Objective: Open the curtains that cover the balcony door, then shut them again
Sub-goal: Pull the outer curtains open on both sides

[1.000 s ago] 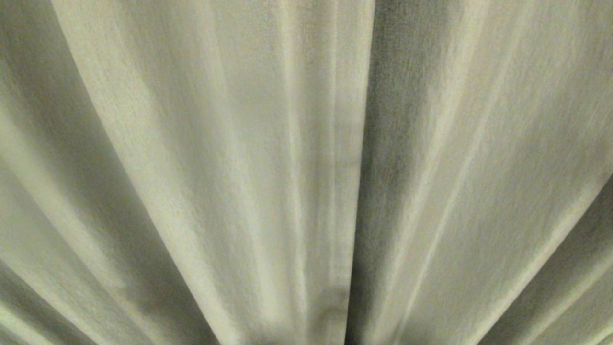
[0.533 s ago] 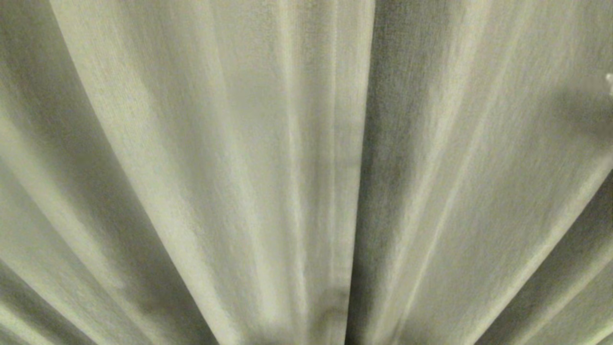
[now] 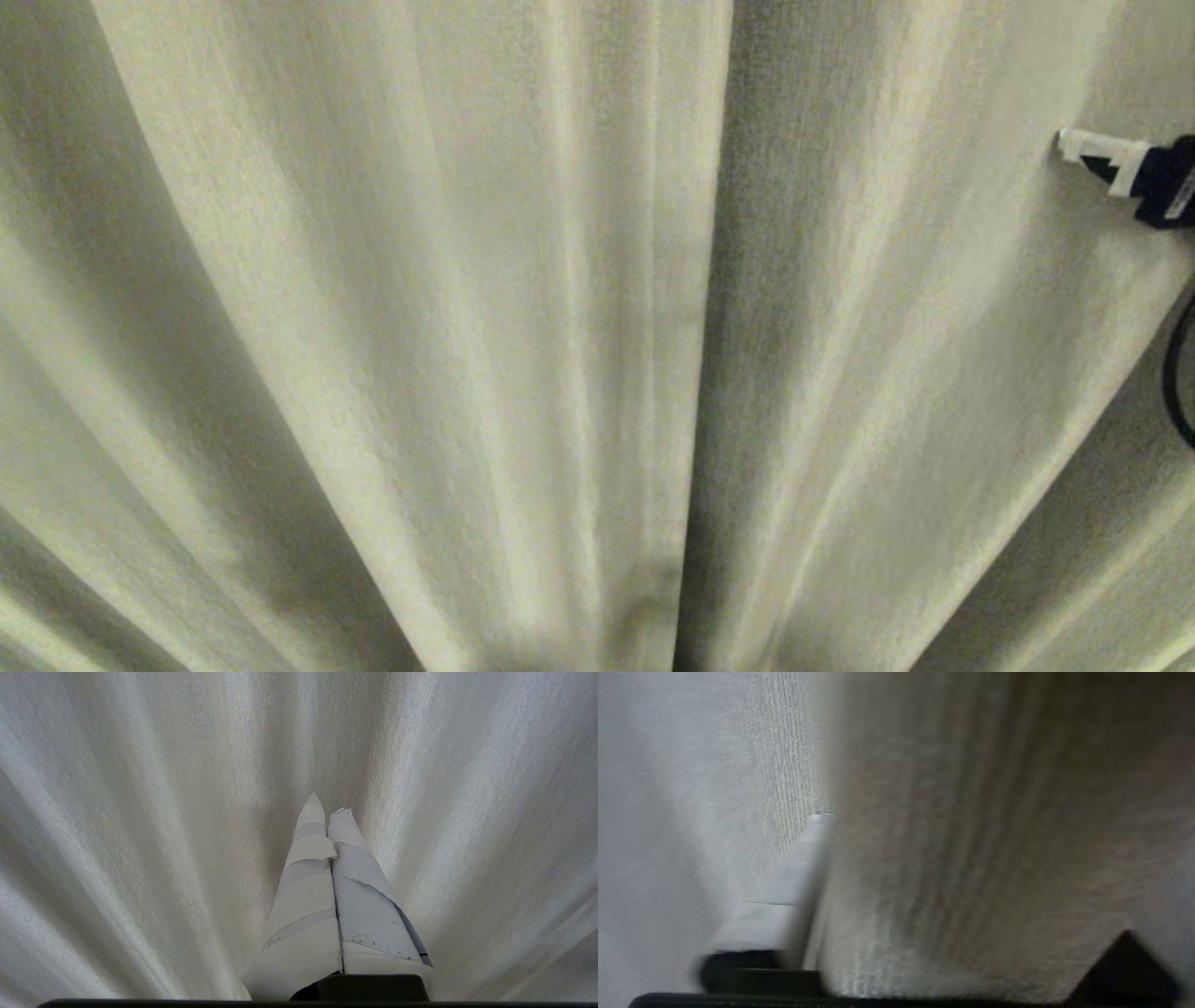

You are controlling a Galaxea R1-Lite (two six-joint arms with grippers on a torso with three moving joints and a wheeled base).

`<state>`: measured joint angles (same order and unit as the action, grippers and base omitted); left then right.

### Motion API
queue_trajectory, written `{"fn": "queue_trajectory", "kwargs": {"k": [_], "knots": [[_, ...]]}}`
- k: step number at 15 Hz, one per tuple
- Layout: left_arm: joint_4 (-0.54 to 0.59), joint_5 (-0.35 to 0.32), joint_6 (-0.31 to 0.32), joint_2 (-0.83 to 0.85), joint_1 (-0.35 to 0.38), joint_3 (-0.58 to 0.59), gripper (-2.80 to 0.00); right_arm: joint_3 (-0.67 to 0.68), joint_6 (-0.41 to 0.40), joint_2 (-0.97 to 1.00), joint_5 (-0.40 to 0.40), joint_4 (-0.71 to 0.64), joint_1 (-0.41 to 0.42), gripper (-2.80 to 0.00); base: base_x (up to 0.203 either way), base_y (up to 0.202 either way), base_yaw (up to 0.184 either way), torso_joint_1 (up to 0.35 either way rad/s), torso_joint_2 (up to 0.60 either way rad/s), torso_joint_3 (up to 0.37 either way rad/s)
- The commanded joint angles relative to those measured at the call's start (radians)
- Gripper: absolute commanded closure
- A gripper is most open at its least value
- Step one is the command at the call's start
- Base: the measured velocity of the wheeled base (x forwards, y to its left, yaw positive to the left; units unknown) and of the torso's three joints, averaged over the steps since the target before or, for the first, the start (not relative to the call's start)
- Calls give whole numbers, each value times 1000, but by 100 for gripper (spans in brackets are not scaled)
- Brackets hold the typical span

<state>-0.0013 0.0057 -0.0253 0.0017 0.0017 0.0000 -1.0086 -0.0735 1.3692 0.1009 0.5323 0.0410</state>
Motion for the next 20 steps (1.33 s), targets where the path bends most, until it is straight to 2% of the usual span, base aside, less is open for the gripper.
{"fn": "queue_trajectory", "kwargs": {"k": [1, 3, 7, 12, 16, 20], "knots": [[0, 0, -1, -2, 1, 0, 0, -60, -4, 100, -6, 30, 11, 0, 0, 0, 0, 0, 0, 0], [0, 1, -1, -2, 0, 0, 0, -146, -1, 168, -37, 47, 11, 0, 0, 0, 0, 0, 0, 0], [0, 1, -1, -2, 1, 0, 0, -292, 5, 256, -49, 36, 14, 0, 0, 0, 0, 0, 0, 0], [0, 0, -1, -2, 1, 0, 0, -318, 0, 243, -46, 24, 75, 0, 0, 0, 0, 0, 0, 0], [0, 0, -1, -2, 0, 0, 0, -328, -17, 219, -37, 20, 189, 0, 0, 0, 0, 0, 0, 0], [0, 0, -1, -2, 1, 0, 0, -398, -29, 261, -1, 18, 379, 0, 0, 0, 0, 0, 0, 0]]}}
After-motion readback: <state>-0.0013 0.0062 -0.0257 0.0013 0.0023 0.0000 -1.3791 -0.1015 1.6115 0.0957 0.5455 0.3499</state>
